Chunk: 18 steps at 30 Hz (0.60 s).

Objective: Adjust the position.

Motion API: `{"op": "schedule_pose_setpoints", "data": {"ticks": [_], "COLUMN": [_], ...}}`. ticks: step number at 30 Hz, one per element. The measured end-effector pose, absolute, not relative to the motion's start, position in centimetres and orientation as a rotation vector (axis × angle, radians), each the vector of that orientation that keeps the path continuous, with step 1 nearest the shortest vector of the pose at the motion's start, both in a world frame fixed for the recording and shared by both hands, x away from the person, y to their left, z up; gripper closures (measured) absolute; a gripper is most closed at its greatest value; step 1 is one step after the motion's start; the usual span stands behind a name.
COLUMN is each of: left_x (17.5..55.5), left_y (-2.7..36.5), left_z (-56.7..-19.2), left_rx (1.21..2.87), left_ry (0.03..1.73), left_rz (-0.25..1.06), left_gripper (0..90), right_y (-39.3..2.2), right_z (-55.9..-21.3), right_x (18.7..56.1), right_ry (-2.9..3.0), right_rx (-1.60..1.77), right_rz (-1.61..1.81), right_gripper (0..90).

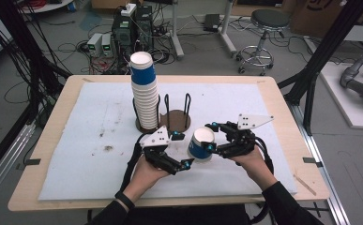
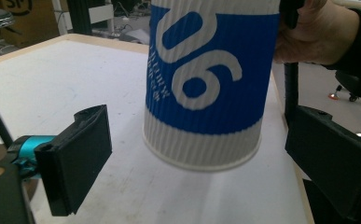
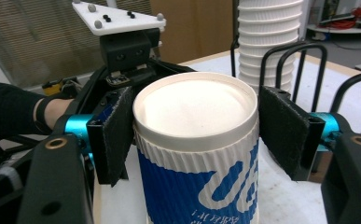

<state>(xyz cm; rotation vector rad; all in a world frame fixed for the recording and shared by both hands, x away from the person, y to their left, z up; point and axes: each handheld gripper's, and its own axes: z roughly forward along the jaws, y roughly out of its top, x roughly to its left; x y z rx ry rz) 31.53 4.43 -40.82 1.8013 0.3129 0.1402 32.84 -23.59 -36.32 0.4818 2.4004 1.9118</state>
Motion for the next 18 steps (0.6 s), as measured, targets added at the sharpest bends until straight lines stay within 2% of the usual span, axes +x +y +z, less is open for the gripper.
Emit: {"op": "schedule_pose_setpoints", "data": {"ticks": [12,16,18], "left_x": [32.1,32.1,32.1], "left_y": [2.9,2.7,2.6], "left_z": [-41.7,-41.7,-41.7], "left_rx": [1.809,1.812,1.815], "left_ry": [0.285,0.259,0.253], "left_rz": [0.088,0.073,0.077], "left_gripper": [7.7,16.8,17.7], "right_y": [-22.4,-22.3,-22.3], "right_z": [-36.5,-36.5,-36.5], "right_x": [32.6,32.6,32.7], "right_ry": [2.441,2.438,2.437], "right_rx": [0.445,0.448,0.445], "right_rz": [1.941,1.933,1.933], "right_gripper": [30.2,30.2,30.2]}}
